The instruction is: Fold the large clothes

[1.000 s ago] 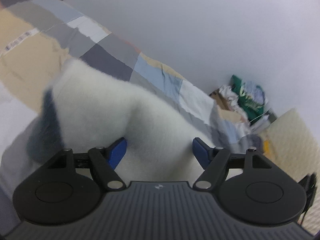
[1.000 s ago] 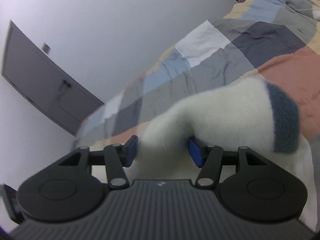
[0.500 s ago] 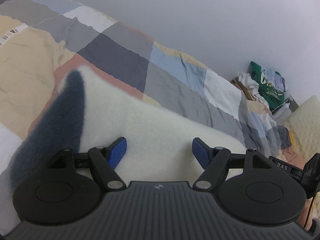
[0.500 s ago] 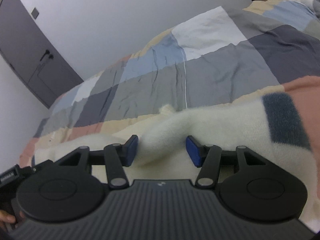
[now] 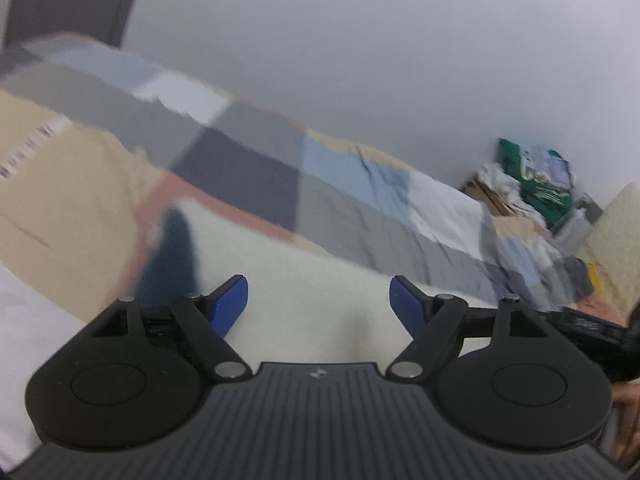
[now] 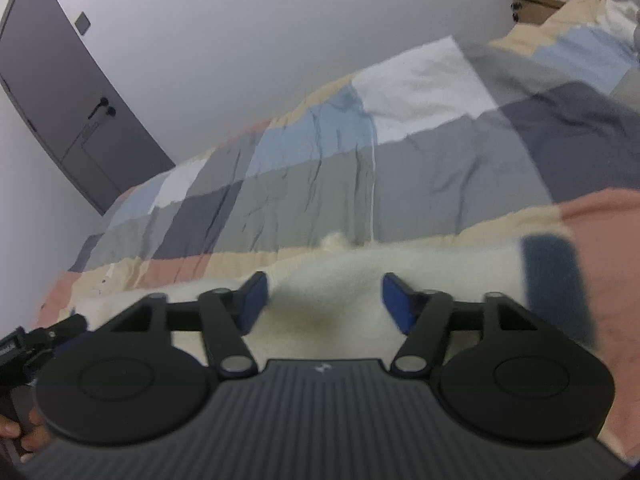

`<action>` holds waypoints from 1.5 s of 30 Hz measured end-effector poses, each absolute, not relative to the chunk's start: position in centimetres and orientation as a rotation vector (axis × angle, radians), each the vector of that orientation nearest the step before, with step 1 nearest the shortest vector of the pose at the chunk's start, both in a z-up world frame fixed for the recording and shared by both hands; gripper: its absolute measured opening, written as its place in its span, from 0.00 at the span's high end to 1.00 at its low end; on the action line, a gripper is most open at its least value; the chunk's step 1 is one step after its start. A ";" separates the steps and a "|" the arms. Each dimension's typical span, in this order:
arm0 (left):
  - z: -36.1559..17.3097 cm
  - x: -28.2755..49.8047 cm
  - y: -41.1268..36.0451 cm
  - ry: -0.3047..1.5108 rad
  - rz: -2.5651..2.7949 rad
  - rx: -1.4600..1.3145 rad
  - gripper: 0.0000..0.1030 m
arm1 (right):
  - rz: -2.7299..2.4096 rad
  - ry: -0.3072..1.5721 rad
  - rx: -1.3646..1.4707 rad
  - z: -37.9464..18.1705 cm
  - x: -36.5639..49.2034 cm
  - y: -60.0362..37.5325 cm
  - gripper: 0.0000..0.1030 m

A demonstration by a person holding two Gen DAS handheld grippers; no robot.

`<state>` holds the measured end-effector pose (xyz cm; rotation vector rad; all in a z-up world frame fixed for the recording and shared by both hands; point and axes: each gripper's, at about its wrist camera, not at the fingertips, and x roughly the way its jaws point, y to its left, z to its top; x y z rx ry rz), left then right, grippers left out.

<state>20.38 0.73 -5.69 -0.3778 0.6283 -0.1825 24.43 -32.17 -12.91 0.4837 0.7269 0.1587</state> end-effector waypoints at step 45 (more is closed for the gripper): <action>-10.3 23.3 5.7 0.685 0.035 -0.443 0.81 | -0.033 0.805 0.405 -16.2 26.5 -38.1 0.58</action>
